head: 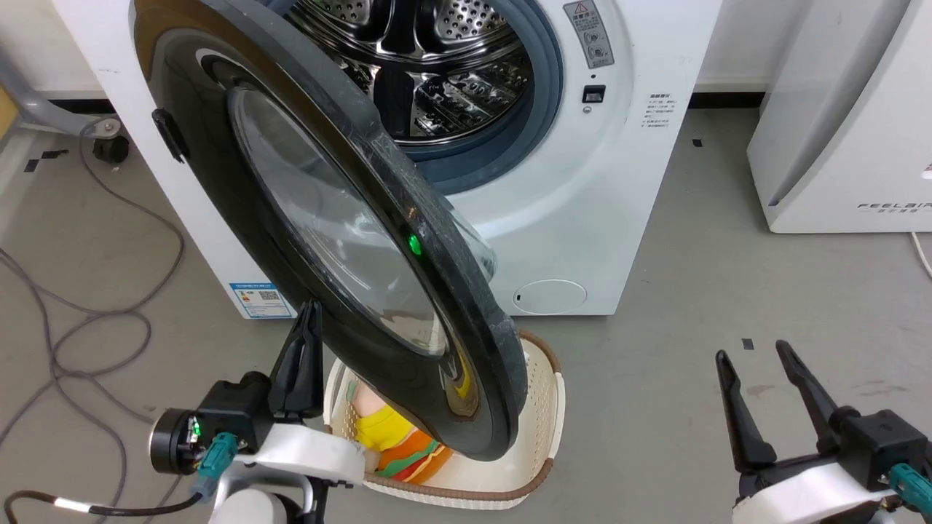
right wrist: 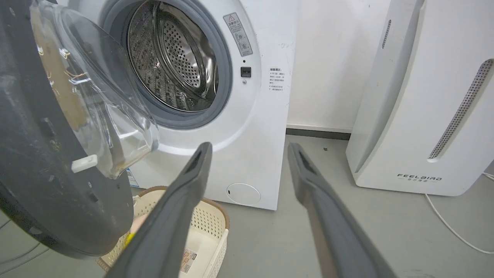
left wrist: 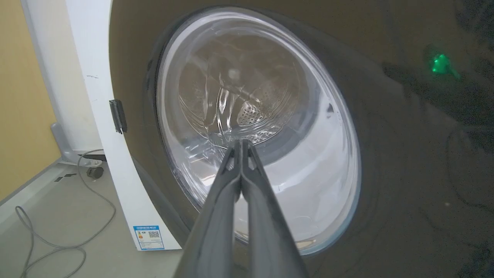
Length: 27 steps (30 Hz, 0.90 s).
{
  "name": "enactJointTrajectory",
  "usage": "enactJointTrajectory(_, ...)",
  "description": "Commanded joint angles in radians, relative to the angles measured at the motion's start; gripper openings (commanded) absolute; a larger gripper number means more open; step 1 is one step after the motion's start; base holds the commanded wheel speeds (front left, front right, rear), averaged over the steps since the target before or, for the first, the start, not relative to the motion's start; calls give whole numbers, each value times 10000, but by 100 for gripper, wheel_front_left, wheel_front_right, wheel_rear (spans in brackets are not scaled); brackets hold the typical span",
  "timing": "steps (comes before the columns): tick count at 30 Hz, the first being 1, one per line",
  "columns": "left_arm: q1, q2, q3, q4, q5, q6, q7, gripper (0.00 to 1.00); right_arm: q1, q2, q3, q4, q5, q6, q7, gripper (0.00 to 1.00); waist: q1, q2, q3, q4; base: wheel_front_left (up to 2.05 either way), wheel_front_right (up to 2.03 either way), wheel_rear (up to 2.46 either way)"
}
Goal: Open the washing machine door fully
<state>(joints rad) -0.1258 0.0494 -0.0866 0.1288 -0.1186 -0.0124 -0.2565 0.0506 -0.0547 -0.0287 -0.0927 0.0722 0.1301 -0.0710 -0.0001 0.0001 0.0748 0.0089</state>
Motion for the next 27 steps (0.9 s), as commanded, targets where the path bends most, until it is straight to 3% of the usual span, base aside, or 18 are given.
enactJointTrajectory(1, -130, 50, -15, -94, 28, -49, -53, 0, 107, 45, -21, 41, 65, 6, -6, 100, 1, -1, 13, 6, 0, 0, 0)
enactJointTrajectory(6, -587, 209, -27, -887, 87, -56, 79, 0, 98, 45, -30, 117, 149, 6, -9, 100, 1, -1, 55, 39, 0, 0, 0)
enactJointTrajectory(17, -1277, 292, -219, -4288, 502, 320, 165, 0, 95, 45, -55, 287, 273, 6, -44, 100, 1, -1, 14, 37, 0, 0, 0)
enactJointTrajectory(23, -1516, 205, -1182, -5692, 614, 128, 288, 0, 89, 45, -24, 359, 321, 6, -53, 100, 1, -1, 96, 12, 0, 0, 0)
enactJointTrajectory(27, -1576, 188, -2215, -6245, 731, -313, 515, 0, 69, 45, -38, 454, 343, 6, -21, 100, 1, -1, 167, 6, 0, 0, 0)
